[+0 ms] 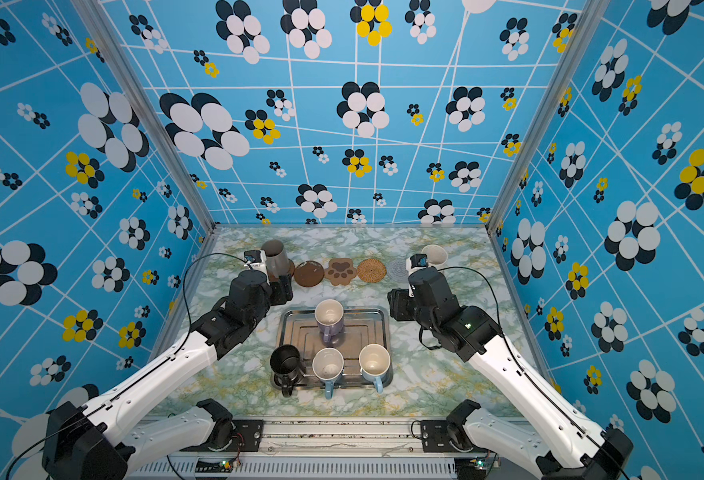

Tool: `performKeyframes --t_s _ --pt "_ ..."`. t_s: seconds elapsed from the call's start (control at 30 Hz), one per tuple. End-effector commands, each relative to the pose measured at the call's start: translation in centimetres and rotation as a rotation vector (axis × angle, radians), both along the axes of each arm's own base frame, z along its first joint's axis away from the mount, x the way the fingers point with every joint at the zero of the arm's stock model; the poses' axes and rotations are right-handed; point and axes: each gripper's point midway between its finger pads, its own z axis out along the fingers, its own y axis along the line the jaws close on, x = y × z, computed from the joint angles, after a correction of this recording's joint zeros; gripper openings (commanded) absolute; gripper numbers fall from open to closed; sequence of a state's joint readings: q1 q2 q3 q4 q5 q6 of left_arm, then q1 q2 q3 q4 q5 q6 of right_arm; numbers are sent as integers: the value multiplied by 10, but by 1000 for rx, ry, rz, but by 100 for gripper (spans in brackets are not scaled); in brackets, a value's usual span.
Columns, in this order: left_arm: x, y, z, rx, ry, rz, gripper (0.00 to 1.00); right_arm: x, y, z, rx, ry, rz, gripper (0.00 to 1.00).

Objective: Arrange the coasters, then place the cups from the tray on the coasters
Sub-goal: 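Move the right gripper over the light blue mug on the tray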

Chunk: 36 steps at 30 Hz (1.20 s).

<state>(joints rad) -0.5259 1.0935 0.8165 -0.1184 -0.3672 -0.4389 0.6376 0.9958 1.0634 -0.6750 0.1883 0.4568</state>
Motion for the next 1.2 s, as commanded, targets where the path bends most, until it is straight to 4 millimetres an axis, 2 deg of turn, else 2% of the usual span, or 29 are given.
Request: performKeyframes --t_s 0.0,0.37,0.57,0.87,1.17 --pt "-1 0 0 -31 -6 -7 78 -21 -11 -5 -58 46 -6 61" --pt "-3 1 -1 -40 -2 -9 79 -78 -2 -24 -110 132 134 61" --pt "-2 1 -2 -39 2 -8 79 -105 4 -51 -111 220 192 61" --pt "-2 1 -3 -42 4 -6 79 -129 18 -94 -174 324 244 61" --pt "-1 0 -4 -43 4 -6 79 -153 40 -122 -234 381 373 62"
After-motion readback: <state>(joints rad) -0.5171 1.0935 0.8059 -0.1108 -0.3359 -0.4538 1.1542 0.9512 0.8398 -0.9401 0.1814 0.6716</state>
